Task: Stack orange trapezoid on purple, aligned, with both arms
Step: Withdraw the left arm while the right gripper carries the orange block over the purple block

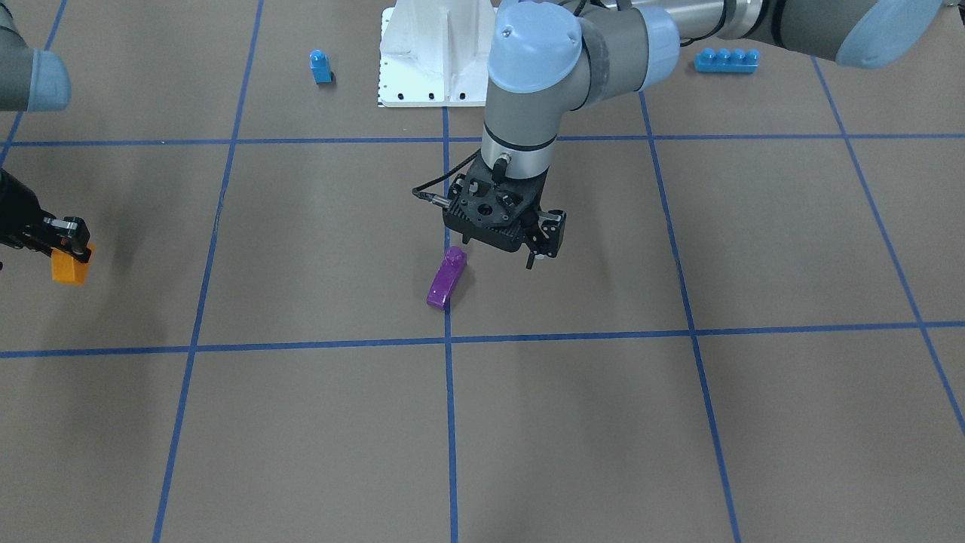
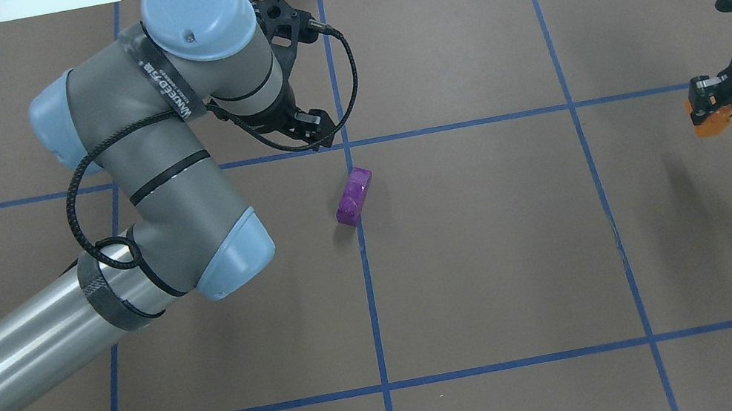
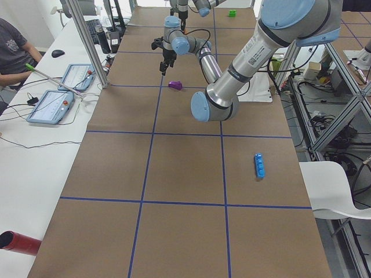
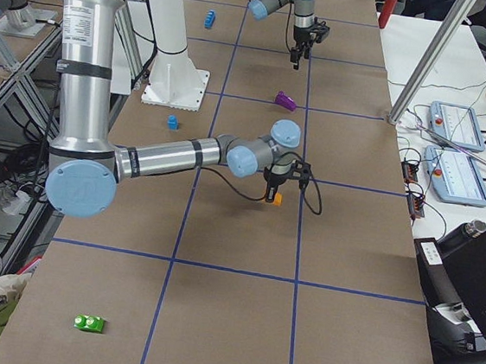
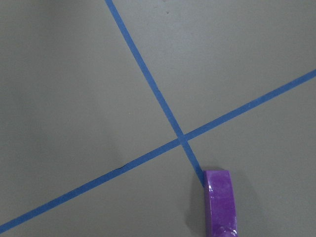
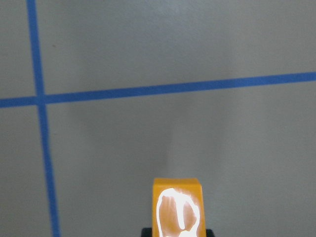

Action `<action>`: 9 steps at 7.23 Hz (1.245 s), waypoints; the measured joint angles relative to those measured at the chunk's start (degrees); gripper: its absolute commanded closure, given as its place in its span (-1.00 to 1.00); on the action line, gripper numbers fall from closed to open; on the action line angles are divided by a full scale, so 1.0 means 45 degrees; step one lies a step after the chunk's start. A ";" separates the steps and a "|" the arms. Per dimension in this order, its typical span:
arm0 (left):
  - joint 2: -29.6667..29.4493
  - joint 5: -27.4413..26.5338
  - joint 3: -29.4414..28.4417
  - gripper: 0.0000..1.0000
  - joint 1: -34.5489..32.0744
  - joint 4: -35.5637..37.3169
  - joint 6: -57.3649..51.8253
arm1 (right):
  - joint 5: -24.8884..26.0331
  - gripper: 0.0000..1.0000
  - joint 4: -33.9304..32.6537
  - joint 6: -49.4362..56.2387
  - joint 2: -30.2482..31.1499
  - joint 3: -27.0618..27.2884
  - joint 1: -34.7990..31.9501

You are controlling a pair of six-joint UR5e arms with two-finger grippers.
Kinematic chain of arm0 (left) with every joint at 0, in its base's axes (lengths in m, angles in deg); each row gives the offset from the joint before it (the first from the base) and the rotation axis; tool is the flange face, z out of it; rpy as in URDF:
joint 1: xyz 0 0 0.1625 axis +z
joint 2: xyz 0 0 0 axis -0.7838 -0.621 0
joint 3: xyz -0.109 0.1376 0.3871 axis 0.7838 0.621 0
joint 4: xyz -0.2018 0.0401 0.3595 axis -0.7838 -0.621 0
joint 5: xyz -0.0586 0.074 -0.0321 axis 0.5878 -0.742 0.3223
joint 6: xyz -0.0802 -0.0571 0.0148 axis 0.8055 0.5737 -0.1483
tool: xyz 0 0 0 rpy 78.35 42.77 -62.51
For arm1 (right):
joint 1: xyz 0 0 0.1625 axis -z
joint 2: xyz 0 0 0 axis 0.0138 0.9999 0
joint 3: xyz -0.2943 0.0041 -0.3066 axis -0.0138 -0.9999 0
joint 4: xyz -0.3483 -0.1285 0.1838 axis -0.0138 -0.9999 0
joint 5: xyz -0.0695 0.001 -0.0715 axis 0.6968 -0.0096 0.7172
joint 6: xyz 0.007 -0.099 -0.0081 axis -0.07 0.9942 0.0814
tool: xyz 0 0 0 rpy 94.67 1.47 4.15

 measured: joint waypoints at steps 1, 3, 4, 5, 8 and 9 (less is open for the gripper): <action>0.0621 0.0397 0.0338 -1.00 -0.0493 0.0021 -0.0565 | 0.0009 1.00 -0.1038 -0.0635 -0.1190 0.0071 0.0119; 0.2436 0.1331 0.1079 -1.00 -0.1850 0.0030 -0.2199 | 0.0032 1.00 -0.1724 -0.3455 -0.3968 -0.0835 0.1138; 0.3513 0.1838 0.1428 -1.00 -0.2688 0.0036 -0.3065 | 0.0143 1.00 -0.1807 -0.5186 -0.5460 -0.1616 0.1815; 0.4497 0.2441 0.1648 -1.00 -0.3635 0.0066 -0.3950 | 0.0447 1.00 -0.1835 -0.6985 -0.6738 -0.2273 0.2534; 0.7024 0.3355 0.1779 -1.00 -0.6240 0.0111 -0.7531 | 0.1663 1.00 -0.2195 -1.1576 -0.8988 -0.2920 0.4716; 0.7513 0.3392 0.1756 -1.00 -0.6706 0.0113 -0.8401 | 0.2392 1.00 -0.2323 -1.2571 -0.9254 -0.2998 0.5460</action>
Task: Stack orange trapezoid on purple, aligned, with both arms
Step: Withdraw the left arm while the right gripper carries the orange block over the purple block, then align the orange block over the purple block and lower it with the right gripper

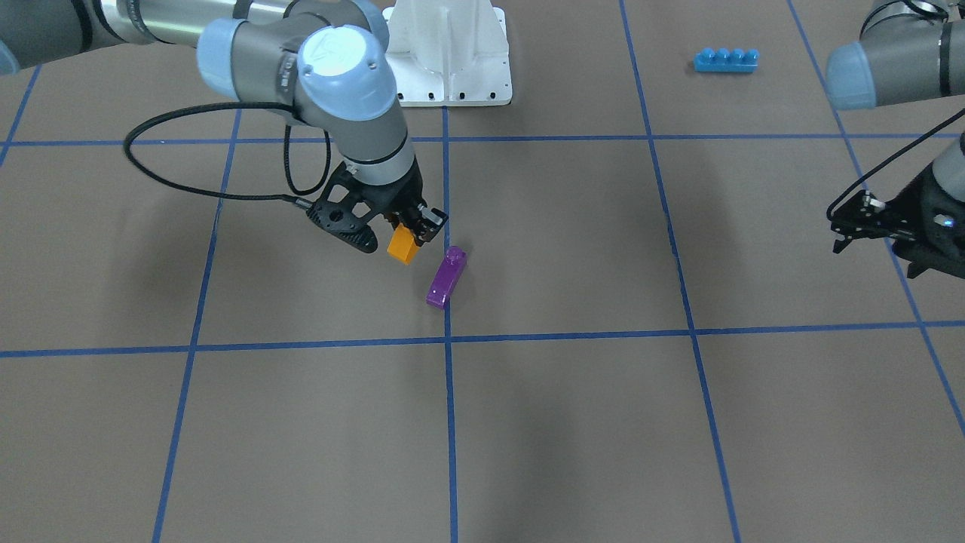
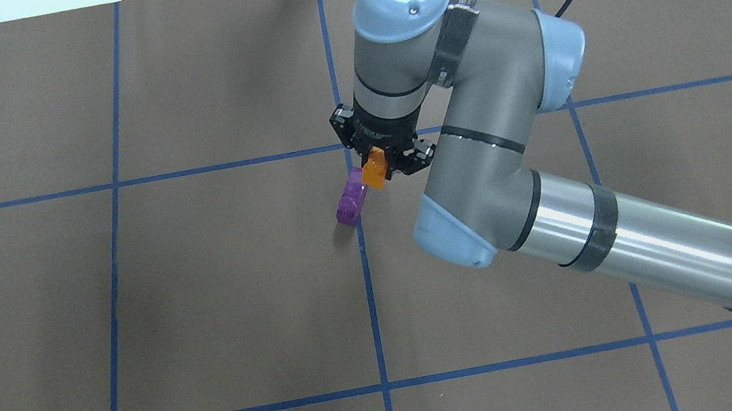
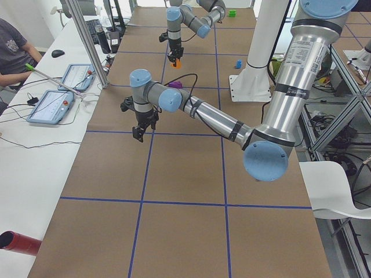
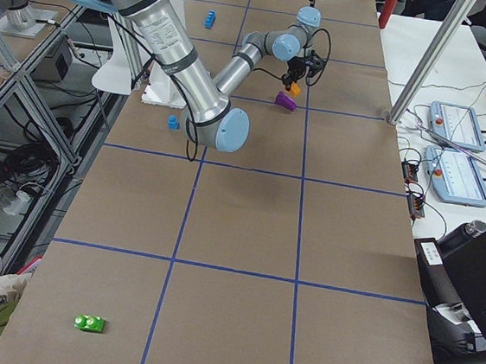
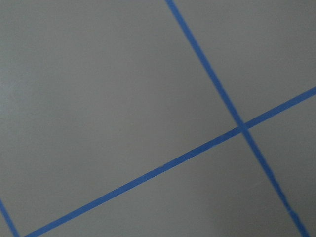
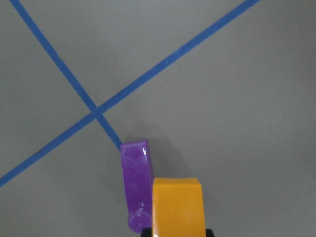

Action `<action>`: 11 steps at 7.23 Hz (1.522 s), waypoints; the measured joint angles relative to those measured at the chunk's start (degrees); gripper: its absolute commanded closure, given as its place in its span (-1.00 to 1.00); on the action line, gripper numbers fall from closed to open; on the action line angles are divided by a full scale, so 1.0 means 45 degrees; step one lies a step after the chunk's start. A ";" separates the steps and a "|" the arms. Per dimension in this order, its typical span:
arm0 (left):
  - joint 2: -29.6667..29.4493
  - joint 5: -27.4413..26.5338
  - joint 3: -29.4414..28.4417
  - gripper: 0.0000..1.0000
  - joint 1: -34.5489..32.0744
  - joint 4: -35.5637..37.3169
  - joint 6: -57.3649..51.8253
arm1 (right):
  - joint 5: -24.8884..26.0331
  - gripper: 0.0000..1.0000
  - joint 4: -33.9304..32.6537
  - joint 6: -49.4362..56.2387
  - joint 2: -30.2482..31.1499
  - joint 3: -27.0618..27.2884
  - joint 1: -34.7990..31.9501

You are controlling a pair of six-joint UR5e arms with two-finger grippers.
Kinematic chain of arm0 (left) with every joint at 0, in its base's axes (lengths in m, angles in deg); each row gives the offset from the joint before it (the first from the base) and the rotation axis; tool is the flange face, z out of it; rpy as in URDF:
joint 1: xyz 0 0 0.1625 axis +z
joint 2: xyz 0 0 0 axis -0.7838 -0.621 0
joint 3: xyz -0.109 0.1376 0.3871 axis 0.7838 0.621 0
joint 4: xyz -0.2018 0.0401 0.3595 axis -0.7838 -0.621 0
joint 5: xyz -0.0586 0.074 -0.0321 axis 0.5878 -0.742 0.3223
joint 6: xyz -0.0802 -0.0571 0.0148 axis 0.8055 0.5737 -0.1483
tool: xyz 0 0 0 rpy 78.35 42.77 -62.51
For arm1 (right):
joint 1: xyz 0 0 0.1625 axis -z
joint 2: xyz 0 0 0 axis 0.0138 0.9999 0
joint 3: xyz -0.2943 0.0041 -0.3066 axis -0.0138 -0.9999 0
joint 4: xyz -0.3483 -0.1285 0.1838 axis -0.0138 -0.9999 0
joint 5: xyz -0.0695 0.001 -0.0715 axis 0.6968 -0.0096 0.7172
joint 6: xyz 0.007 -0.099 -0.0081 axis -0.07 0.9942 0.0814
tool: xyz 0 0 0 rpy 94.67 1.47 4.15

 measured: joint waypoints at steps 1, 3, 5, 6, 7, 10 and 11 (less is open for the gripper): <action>0.0263 0.0012 -0.0038 -1.00 -0.0215 -0.0004 -0.0466 | 0.0664 1.00 -0.0050 -0.0504 -0.0281 -0.0251 0.0522; 0.0445 0.0018 -0.0086 -1.00 -0.0321 -0.0016 -0.0710 | 0.1118 1.00 -0.0056 -0.0754 -0.0911 -0.1115 0.0865; 0.0480 0.0018 -0.0111 -1.00 -0.0321 -0.0019 -0.0737 | 0.1349 1.00 -0.0021 -0.0689 -0.1111 -0.1541 0.0934; 0.0486 0.0018 -0.0133 -1.00 -0.0317 -0.0024 -0.0738 | 0.1465 1.00 -0.0018 -0.0626 -0.1178 -0.1667 0.0939; 0.0488 0.0018 -0.0153 -1.00 -0.0308 -0.0033 -0.0739 | 0.1566 1.00 -0.0004 -0.0566 -0.1258 -0.1767 0.0944; 0.0496 0.0018 -0.0199 -1.00 -0.0295 -0.0038 -0.0739 | 0.1643 1.00 0.0014 -0.0348 -0.1323 -0.1991 0.0945; 0.0502 0.0018 -0.0204 -1.00 -0.0295 -0.0038 -0.0739 | 0.1645 1.00 0.0015 -0.0211 -0.1327 -0.2047 0.0945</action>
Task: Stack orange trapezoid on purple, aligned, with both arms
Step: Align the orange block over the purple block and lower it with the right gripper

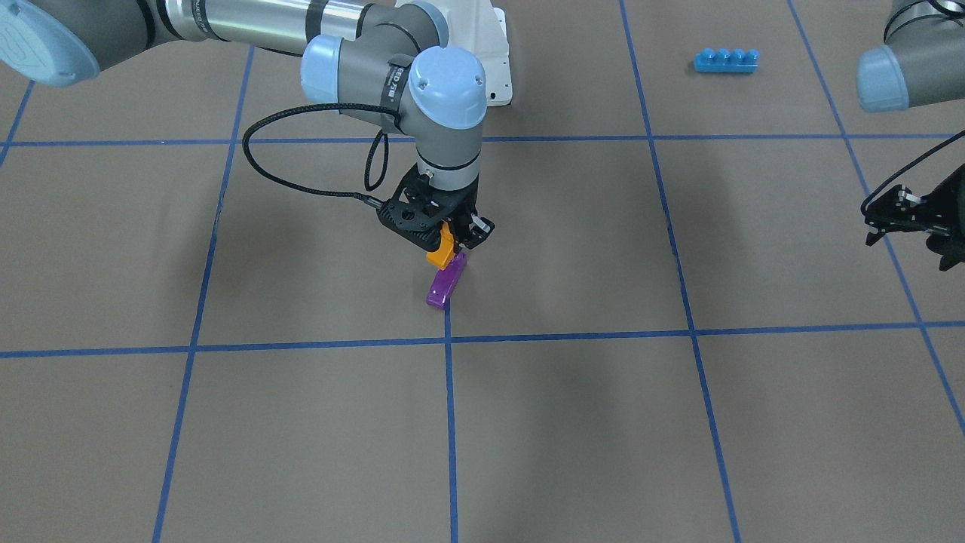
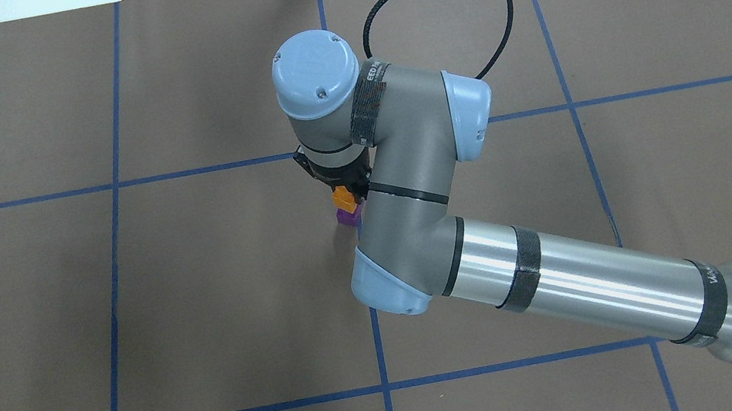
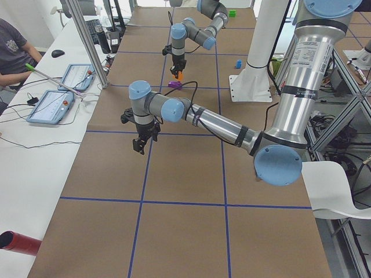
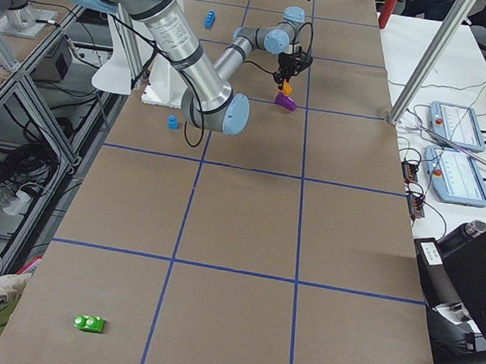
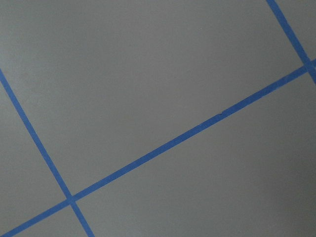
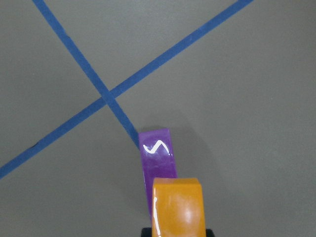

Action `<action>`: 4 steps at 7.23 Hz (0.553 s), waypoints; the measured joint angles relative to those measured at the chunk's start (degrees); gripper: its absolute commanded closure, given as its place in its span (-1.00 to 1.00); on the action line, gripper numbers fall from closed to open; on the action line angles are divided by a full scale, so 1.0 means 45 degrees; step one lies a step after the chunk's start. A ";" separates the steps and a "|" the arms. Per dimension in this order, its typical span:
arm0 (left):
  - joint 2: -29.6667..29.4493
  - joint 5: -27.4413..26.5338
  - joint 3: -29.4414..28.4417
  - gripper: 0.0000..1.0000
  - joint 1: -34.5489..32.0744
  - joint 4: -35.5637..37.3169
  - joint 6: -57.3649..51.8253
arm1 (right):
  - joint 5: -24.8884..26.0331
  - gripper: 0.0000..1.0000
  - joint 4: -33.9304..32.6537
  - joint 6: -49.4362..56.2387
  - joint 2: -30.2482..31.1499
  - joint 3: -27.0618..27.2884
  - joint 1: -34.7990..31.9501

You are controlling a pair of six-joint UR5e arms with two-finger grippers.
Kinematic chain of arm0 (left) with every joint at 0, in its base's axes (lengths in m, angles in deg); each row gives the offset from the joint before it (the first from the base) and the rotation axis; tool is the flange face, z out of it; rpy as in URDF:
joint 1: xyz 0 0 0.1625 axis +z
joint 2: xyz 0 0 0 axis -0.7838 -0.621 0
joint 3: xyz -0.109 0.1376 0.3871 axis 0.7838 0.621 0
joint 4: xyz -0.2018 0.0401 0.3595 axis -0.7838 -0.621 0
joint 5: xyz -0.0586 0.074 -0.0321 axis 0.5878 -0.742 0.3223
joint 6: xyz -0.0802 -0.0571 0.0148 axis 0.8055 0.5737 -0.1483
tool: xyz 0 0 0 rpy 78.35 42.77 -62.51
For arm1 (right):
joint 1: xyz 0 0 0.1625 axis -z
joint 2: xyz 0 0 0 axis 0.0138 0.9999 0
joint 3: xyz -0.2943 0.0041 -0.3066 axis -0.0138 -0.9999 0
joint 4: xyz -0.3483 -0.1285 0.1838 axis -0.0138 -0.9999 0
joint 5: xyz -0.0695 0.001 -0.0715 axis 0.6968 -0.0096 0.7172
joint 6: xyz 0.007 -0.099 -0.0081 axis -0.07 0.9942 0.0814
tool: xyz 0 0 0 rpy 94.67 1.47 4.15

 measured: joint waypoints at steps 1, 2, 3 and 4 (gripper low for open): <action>0.0003 0.0000 0.0001 -1.00 0.0000 0.0000 0.0000 | -0.0003 1.00 0.0005 0.0144 0.0000 -0.0035 0.0000; 0.0006 0.0000 0.0009 -1.00 0.0000 0.0000 0.0000 | -0.0012 1.00 0.0013 0.0344 -0.0007 -0.0048 0.0000; 0.0006 0.0000 0.0020 -1.00 -0.0001 -0.0001 0.0000 | -0.0016 1.00 0.0022 0.0584 -0.0010 -0.0052 0.0007; 0.0006 0.0000 0.0028 -1.00 -0.0010 0.0000 0.0004 | -0.0017 1.00 0.0063 0.0758 -0.0006 -0.0061 0.0012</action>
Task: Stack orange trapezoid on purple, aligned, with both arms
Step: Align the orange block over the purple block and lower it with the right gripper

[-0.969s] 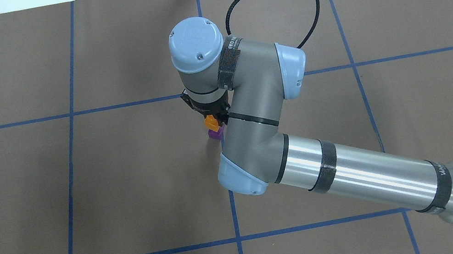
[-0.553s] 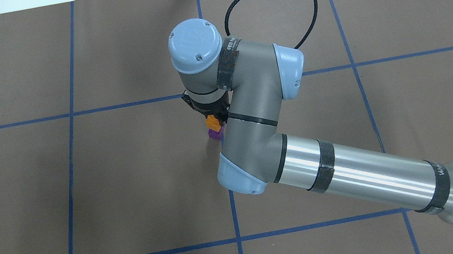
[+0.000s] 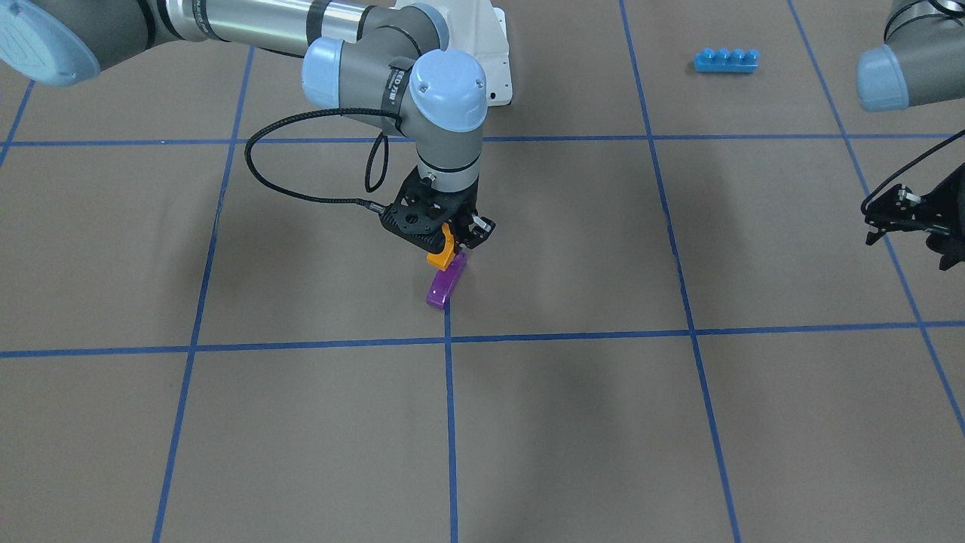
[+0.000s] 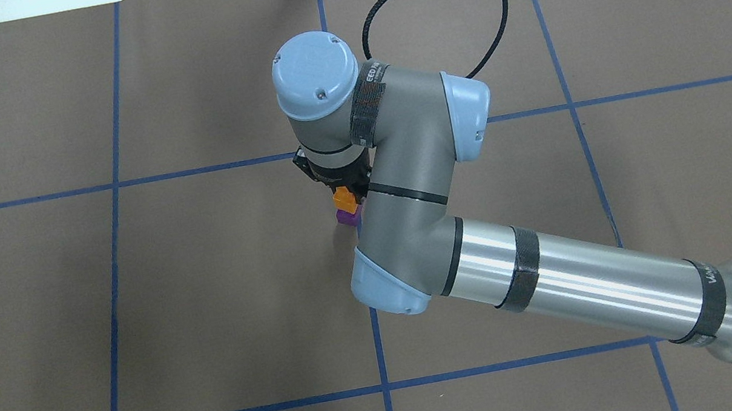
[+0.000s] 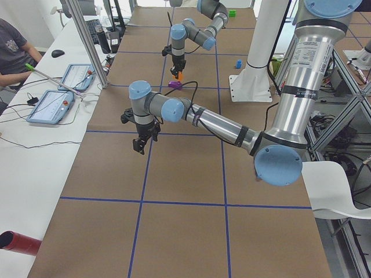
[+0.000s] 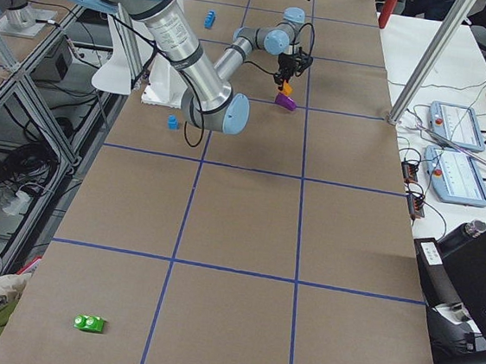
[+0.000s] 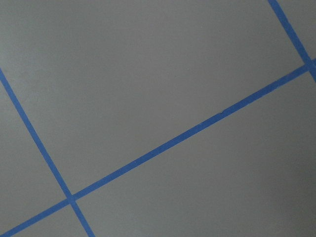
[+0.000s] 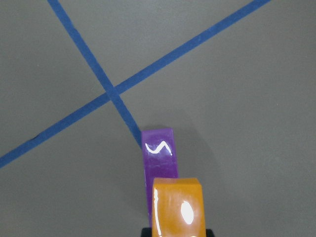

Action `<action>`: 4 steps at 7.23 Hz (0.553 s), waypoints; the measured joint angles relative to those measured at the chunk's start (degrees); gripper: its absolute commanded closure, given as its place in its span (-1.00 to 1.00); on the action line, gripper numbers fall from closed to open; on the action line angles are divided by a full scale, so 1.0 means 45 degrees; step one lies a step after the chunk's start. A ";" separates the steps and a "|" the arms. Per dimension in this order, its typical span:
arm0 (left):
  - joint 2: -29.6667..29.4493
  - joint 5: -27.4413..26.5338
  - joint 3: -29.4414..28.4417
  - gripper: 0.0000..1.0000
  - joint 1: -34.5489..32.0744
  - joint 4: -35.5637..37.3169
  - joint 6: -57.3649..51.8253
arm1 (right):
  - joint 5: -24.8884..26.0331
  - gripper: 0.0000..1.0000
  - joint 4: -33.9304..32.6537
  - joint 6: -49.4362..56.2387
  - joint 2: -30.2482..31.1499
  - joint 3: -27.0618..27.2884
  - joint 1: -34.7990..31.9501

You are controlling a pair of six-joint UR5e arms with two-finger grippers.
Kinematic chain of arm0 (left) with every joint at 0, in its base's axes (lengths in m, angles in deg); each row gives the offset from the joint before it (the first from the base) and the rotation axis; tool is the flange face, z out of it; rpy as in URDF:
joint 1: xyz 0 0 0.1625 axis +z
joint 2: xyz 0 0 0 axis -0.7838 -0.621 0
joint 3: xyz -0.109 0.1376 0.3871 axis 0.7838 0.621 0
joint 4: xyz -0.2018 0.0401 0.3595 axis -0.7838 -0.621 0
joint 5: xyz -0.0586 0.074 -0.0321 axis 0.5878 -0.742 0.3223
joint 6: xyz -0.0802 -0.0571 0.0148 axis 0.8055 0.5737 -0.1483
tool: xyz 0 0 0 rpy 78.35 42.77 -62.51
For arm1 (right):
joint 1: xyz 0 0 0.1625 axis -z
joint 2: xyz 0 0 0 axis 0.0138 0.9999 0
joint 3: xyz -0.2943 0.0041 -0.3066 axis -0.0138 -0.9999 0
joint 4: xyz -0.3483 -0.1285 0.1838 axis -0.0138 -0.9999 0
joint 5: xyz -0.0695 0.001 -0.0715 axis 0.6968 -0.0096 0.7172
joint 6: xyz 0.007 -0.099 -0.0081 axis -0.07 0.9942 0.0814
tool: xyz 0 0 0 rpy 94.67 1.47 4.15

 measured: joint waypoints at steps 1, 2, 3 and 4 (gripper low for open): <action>0.0000 -0.0004 0.0004 -1.00 -0.0002 0.0000 0.0008 | -0.0006 1.00 0.0263 0.0097 0.0009 -0.0113 0.0003; -0.0002 -0.0013 0.0007 -1.00 0.0001 0.0000 0.0009 | -0.0023 1.00 0.0786 0.0105 0.0017 -0.0374 0.0006; -0.0011 -0.0017 0.0008 -1.00 0.0007 0.0000 0.0002 | -0.0049 1.00 0.1238 0.0072 0.0032 -0.0613 0.0006; -0.0016 -0.0018 0.0008 -1.00 0.0009 0.0000 -0.0002 | -0.0072 1.00 0.1420 0.0034 0.0054 -0.0718 0.0006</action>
